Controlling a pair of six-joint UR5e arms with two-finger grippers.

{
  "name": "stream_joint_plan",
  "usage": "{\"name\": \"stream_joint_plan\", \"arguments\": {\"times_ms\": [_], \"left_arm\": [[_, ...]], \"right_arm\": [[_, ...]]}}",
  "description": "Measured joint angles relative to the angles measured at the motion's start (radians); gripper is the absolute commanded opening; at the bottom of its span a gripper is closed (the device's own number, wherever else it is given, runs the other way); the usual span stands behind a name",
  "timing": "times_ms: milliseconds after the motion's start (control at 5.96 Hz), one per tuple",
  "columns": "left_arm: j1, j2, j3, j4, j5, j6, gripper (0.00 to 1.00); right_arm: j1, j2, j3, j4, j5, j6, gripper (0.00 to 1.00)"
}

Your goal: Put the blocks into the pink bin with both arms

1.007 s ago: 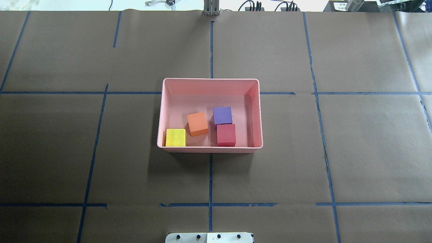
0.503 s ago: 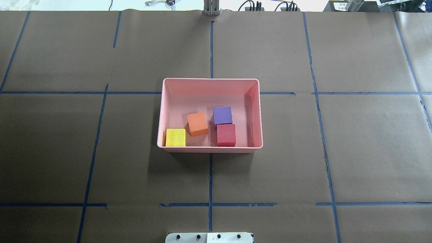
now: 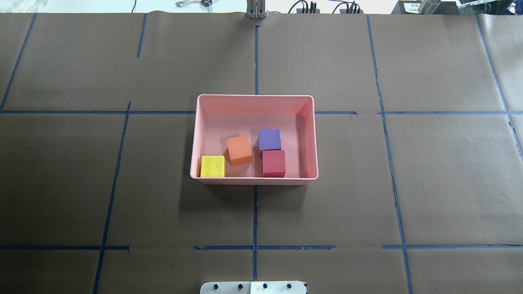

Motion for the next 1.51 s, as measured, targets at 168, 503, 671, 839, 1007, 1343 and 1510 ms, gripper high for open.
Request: {"name": "stream_joint_plan", "arguments": {"times_ms": [168, 503, 671, 839, 1007, 1343, 1510], "left_arm": [[0.000, 0.003, 0.001, 0.000, 0.001, -0.006, 1.00], [0.000, 0.008, -0.004, 0.000, 0.001, -0.011, 1.00], [0.000, 0.008, -0.006, 0.000, 0.002, -0.011, 1.00], [0.000, 0.008, -0.006, -0.001, 0.001, -0.011, 1.00], [0.000, 0.007, -0.006, -0.002, 0.000, -0.010, 1.00], [0.000, 0.003, -0.007, -0.003, 0.001, -0.009, 1.00], [0.000, 0.001, -0.008, -0.005, 0.001, -0.009, 1.00]], "right_arm": [[0.000, 0.006, 0.003, -0.009, 0.001, 0.002, 1.00], [0.000, 0.001, 0.010, -0.008, 0.000, -0.003, 1.00], [0.000, -0.001, 0.011, -0.006, -0.005, -0.004, 1.00], [0.000, -0.002, 0.010, -0.006, -0.012, -0.004, 1.00], [0.000, -0.002, 0.009, -0.006, -0.021, -0.003, 1.00], [0.000, 0.006, 0.009, -0.004, -0.043, 0.000, 1.00], [0.000, 0.008, 0.007, -0.004, -0.045, 0.002, 1.00]]}}
